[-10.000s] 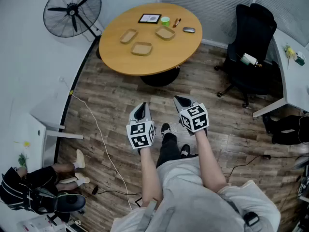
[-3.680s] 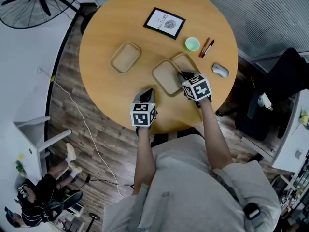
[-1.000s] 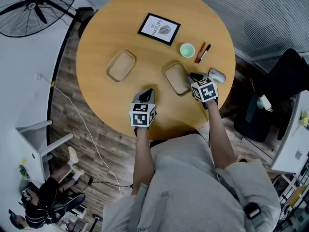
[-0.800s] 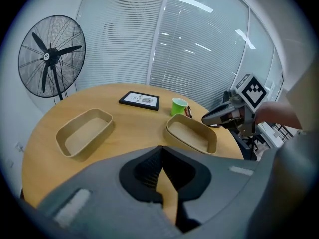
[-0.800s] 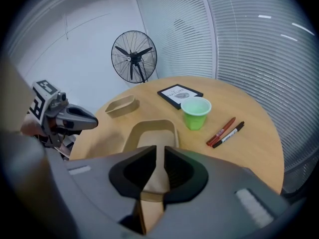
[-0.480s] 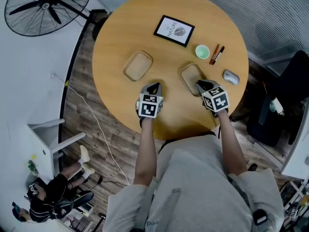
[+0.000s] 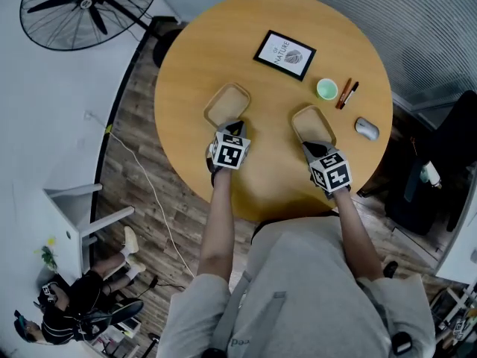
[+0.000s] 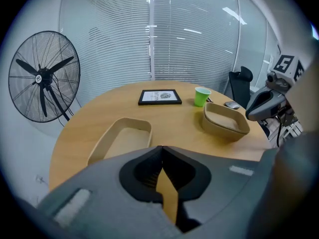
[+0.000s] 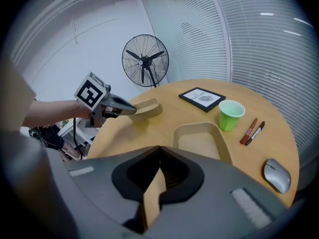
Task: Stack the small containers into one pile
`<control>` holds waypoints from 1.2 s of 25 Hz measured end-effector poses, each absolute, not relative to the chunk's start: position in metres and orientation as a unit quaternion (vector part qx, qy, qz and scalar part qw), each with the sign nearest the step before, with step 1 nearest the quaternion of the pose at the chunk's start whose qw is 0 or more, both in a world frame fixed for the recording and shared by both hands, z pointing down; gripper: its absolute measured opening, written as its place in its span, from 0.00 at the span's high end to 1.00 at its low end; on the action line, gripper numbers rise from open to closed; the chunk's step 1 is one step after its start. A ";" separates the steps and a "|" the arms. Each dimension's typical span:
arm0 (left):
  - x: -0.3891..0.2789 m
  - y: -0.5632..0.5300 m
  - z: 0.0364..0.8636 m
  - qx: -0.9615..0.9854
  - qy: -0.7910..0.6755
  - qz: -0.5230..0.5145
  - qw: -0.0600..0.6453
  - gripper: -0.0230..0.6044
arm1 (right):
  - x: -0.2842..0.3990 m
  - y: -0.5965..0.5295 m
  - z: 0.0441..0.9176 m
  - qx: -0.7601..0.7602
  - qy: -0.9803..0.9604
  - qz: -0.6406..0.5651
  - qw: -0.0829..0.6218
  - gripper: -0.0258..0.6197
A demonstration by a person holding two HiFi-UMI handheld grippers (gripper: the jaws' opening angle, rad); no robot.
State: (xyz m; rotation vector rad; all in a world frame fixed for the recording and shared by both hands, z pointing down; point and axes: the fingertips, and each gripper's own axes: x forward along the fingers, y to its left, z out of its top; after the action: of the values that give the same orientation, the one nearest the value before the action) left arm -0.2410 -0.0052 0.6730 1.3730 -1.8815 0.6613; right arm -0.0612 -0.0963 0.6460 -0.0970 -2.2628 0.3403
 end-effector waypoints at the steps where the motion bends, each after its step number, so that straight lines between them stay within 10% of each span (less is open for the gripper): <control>1: -0.246 -0.002 0.676 0.526 -0.727 0.263 0.353 0.96 | -0.062 -0.094 0.647 -0.040 -0.900 0.136 0.413 0.96; 13: -0.278 -0.007 0.699 0.510 -0.717 0.302 0.367 0.83 | -0.047 -0.094 0.648 -0.013 -0.897 0.151 0.416 0.96; 30: -0.272 -0.015 0.730 0.538 -0.667 0.361 0.369 0.91 | -0.024 -0.096 0.649 0.008 -0.891 0.143 0.430 0.96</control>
State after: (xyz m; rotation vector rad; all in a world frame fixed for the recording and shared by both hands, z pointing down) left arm -0.2721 -0.0150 0.7300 1.3804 -1.7126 0.9263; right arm -0.0236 -0.0957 0.6495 0.0204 -2.2241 0.3569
